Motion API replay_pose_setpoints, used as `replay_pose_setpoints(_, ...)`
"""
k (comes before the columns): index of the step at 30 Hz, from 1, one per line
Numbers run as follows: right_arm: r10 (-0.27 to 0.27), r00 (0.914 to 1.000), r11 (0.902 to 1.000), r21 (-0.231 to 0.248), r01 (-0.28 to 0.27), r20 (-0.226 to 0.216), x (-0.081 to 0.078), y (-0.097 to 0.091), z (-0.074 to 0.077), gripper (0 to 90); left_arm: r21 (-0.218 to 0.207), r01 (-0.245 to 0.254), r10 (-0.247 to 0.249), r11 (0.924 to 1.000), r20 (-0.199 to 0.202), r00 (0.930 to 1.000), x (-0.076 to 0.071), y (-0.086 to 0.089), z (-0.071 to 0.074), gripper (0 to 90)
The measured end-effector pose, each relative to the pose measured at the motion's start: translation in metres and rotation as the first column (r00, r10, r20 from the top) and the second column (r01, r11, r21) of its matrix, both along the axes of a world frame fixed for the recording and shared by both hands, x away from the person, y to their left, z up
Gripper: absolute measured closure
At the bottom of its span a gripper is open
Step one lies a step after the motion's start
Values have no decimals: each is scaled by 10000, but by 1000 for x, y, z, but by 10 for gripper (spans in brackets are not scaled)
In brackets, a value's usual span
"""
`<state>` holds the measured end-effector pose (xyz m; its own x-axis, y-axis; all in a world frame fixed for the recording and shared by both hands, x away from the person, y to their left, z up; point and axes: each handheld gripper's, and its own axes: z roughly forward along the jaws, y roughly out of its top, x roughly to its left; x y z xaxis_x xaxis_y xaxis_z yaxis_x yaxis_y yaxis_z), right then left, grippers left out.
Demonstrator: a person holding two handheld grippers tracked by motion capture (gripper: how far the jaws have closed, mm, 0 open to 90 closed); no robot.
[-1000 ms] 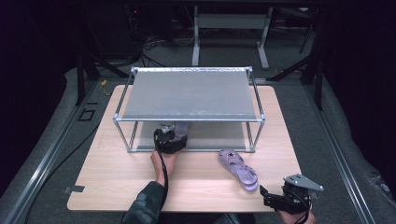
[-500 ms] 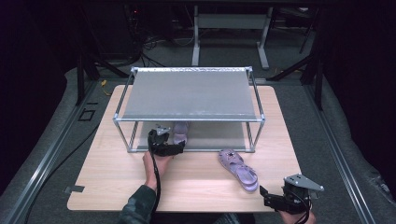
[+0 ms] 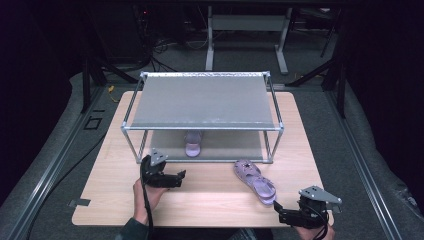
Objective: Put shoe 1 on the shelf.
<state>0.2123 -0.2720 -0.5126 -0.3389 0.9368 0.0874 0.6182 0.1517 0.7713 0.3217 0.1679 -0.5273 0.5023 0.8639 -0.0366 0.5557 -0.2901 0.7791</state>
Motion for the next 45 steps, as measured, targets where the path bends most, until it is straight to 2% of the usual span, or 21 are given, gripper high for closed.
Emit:
replay_pose_setpoints(5, 353, 9994, 9993, -124, -353, 9, 4, 7, -2, 0, 23, -132, 132, 9999, 125, 9998, -22, 17, -1, 0)
replay_pose_setpoints(7, 558, 9984, 9984, -126, -558, -56, 7, 9, -4, 0, 121, -123, 121, 9999, 123, 9999, -26, 20, -1, 0)
replay_pose_setpoints(9, 657, 9978, 9974, -277, -659, -87, 10, 12, -6, 0, 201, -104, 101, 9997, 137, 9999, -38, 29, -1, 0)
replay_pose_setpoints(10, 600, 9982, 9977, -322, -598, 53, 12, 14, -8, 0, 198, -116, 112, 9997, 187, 9998, -42, 31, -1, 0)
replay_pose_setpoints(11, 748, 9971, 9965, -355, -751, -119, 14, 15, -8, 0, 266, -122, 116, 9996, 217, 9997, -46, 34, 0, 0)
replay_pose_setpoints(14, 1029, 9947, 9940, -377, -1030, -66, 19, 17, -9, 8, 292, -163, 157, 9994, 208, 9997, -52, 39, 0, 0)
replay_pose_setpoints(16, 1262, 9920, 9896, -677, -1266, -89, 27, 23, -11, 21, 251, -305, 301, 9992, 149, 9994, -60, 46, -3, 0)
replay_pose_setpoints(18, 1500, 9886, 9859, -729, -1505, -125, 34, 25, -14, 27, 171, -408, 406, 9990, 156, 9991, -64, 51, -4, 0)
replay_pose_setpoints(19, 1500, 9886, 9859, -729, -1505, -125, 34, 25, -14, 27, 171, -408, 406, 9990, 156, 9991, -64, 51, -4, 0)
replay_pose_setpoints(21, 1693, 9852, 9822, -779, -1711, -283, 44, 29, -18, 32, 54, -554, 553, 9985, 102, 9984, -67, 59, -5, 0)
replay_pose_setpoints(25, 1853, 9823, 9789, -830, -1868, -261, 50, 32, -22, 60, -7, -706, 706, 9975, 63, 9975, -68, 66, -7, 0)
replay_pose_setpoints(27, 1897, 9813, 9761, -1019, -1921, -327, 56, 34, -25, 64, -20, -742, 742, 9972, 35, 9972, -70, 69, -8, 0)
replay_pose_setpoints(30, 2259, 9737, 9714, -683, -2275, -307, 59, 36, -28, 62, -69, -849, 849, 9964, -27, 9964, -71, 73, -10, 0)
replay_pose_setpoints(35, 2426, 9696, 9670, -726, -2443, -313, 61, 38, -28, 74, -215, -933, 933, 9954, -31, 9956, -74, 76, -11, 0)
replay_pose_setpoints(36, 2603, 9650, 9627, -681, -2620, -330, 61, 41, -29, 75, -228, -910, 911, 9956, 3, 9958, -74, 76, -10, 0)
replay_pose_setpoints(38, 2739, 9609, 9586, -695, -2762, -406, 63, 45, -31, 89, -174, -867, 868, 9961, 34, 9962, -75, 76, -9, 0)
replay_pose_setpoints(39, 2558, 9654, 9603, -1016, -2598, -515, 63, 48, -32, 105, -174, -867, 868, 9961, 34, 9962, -75, 76, -9, 0)
replay_pose_setpoints(42, 2703, 9615, 9582, -832, -2736, -491, 67, 50, -35, 130, -170, -876, 878, 9960, 107, 9961, -75, 76, -7, 0)
replay_pose_setpoints(43, 2606, 9634, 9581, -1058, -2661, -634, 67, 50, -35, 145, -170, -902, 904, 9958, 97, 9959, -76, 77, -7, 0)
replay_pose_setpoints(45, 2487, 9669, 9616, -1054, -2535, -565, 69, 51, -37, 179, -176, -916, 917, 9956, 82, 9957, -76, 78, -8, 0)
